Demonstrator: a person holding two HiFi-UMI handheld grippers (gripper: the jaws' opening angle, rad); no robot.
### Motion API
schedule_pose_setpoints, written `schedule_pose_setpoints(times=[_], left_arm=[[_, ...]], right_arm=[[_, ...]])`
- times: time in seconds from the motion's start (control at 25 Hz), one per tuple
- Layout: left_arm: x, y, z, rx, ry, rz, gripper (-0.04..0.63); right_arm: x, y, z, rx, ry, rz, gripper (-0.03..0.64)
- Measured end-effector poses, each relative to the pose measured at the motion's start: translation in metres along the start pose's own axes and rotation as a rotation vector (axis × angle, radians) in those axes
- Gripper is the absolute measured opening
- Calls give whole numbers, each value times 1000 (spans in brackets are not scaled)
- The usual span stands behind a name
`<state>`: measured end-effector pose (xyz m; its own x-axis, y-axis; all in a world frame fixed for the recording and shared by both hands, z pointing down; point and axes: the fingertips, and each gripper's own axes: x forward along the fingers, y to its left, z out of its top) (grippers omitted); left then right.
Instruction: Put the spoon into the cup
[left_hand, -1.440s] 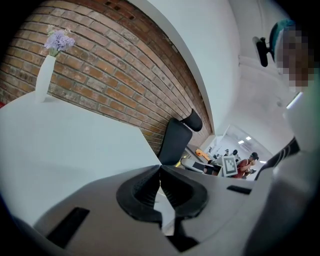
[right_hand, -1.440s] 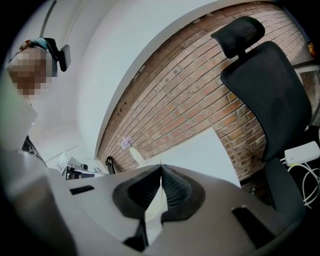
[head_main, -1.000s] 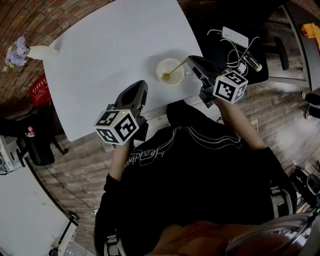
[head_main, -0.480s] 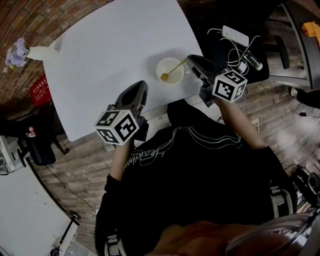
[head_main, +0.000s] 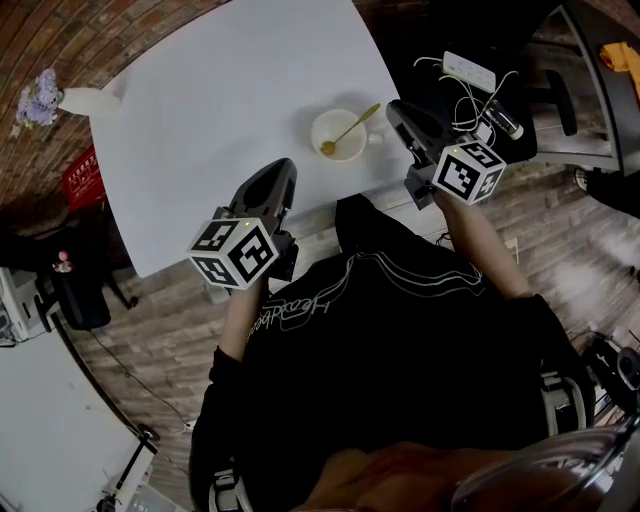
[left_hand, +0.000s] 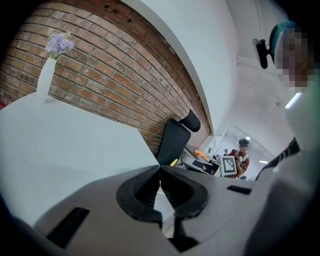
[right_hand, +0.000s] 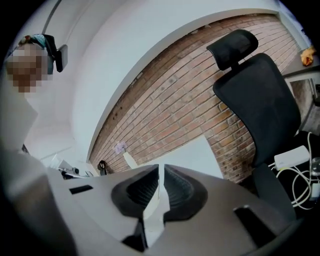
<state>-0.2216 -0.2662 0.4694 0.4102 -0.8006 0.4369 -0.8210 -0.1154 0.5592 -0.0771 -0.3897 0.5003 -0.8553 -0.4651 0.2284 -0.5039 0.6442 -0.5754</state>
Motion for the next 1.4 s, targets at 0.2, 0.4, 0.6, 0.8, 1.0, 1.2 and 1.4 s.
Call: schedule_pose_setpoints(times=[0.2,0.4,0.6,0.8,1.0,1.2,1.4], left_arm=[[-14,-17,0,20,-26,-8,5],[-27,-39,0,46,-58,-23,5],[-45,-62,3,85,-92,-39,5],[-71,-91,-8,135,-132,-57,5],[-94,-114,-6,172,-162,-74,5],[-102,-127,-1,194,-169,-91,5],[-101,-131,2,199,-167,-104,5]], right_arm=[[-24,30,21,-60,-59,57,8],[-48,66,34,-70,-115,145,2],[-69,97,33,-90,-117,210,-1],[-101,139,19,-140,-101,308,-3],[-124,174,13,-181,-84,372,-3],[-134,184,17,-190,-99,371,-3],[-135,186,16,-191,-97,369,-3]])
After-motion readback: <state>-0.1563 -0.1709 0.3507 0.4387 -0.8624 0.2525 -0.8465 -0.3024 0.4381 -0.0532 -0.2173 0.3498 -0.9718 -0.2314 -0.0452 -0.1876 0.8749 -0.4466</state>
